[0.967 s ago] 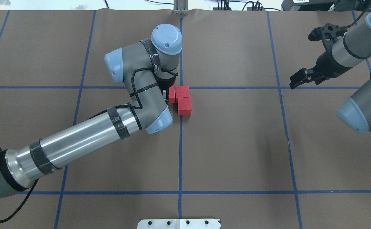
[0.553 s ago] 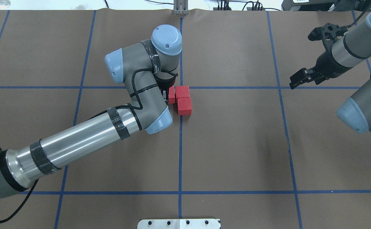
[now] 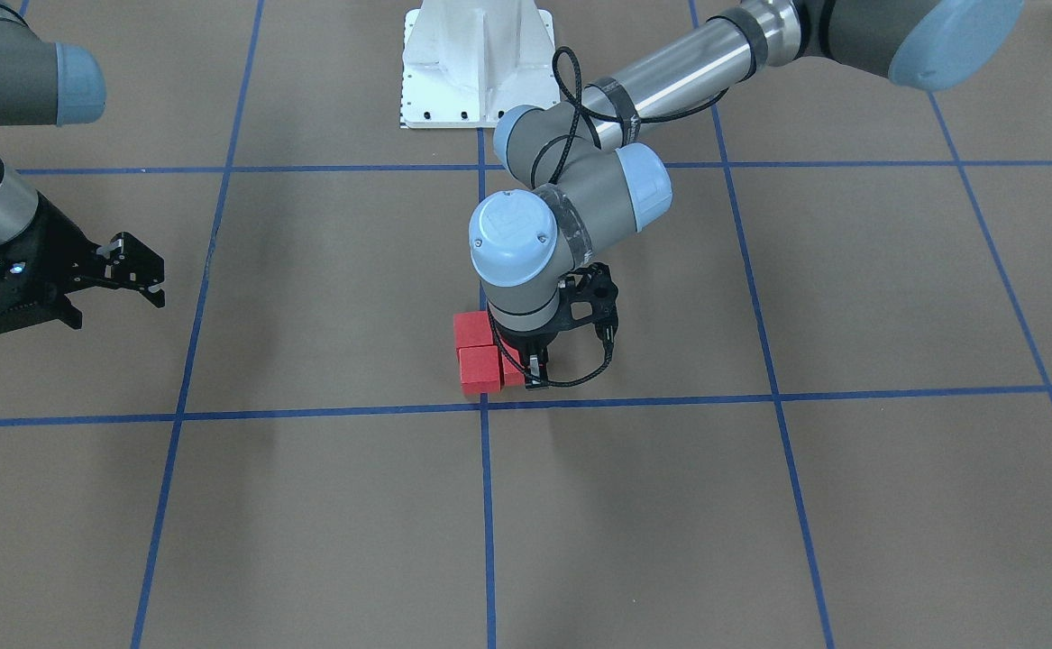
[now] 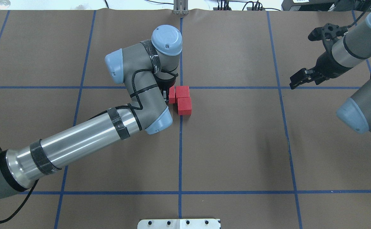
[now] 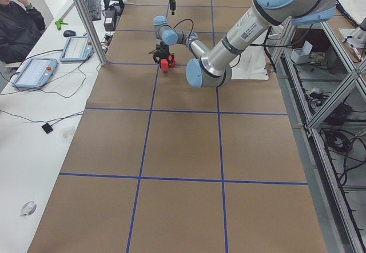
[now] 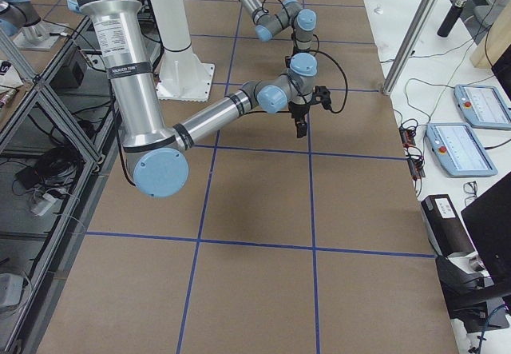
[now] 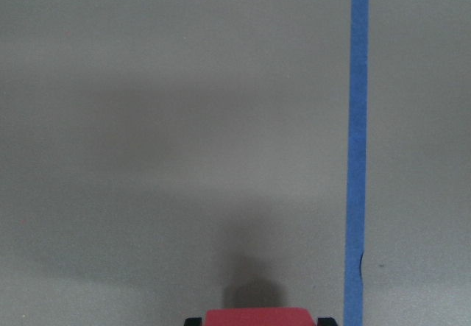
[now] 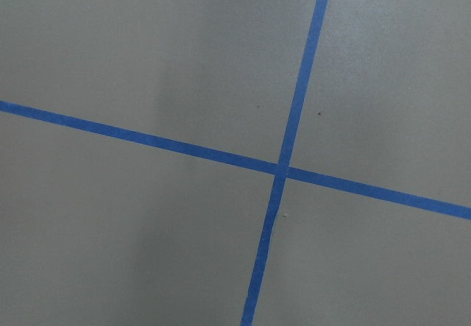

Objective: Form red blocks into L shape at center
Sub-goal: 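Press the red cube against the adjoining cube with the left gripper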

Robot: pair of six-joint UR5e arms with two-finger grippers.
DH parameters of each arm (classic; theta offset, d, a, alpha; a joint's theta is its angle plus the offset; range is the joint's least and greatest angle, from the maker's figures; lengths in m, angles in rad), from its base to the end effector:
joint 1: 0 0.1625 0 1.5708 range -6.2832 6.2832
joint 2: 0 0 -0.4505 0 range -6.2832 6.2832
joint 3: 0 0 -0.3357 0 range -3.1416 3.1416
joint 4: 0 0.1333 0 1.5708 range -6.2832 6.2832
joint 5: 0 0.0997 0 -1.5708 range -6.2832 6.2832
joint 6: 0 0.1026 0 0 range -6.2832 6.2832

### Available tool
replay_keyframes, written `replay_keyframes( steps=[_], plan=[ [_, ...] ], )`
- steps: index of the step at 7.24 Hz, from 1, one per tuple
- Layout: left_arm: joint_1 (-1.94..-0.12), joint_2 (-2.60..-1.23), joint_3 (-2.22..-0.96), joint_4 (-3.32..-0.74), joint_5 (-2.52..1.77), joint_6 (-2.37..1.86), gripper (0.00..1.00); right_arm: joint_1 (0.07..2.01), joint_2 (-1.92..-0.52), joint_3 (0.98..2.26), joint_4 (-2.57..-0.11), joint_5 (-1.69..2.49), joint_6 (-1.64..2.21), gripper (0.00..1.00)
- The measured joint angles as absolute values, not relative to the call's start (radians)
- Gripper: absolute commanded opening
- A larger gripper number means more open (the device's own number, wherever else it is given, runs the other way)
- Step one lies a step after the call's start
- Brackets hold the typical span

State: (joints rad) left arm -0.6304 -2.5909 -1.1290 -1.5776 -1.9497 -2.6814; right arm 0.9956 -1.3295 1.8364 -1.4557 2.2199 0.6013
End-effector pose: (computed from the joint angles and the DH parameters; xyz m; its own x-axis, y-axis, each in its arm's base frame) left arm 0.5907 -0.5491 0.2391 -0.0437 -0.9986 0.0310 0.7733 -0.0535 -0.6318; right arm -0.2284 -0.4833 0.4453 0.6433 -0.2153 0.7347 0.0948 0.9747 0.2025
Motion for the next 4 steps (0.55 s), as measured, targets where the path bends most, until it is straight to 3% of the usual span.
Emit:
replay_keyframes(
  steps=[4],
  plan=[
    [-0.621, -2.592, -1.129, -1.579, -1.950, -2.683, 0.00, 0.996, -1.331, 1.837, -1.456, 2.221, 0.601, 0.99]
  ],
)
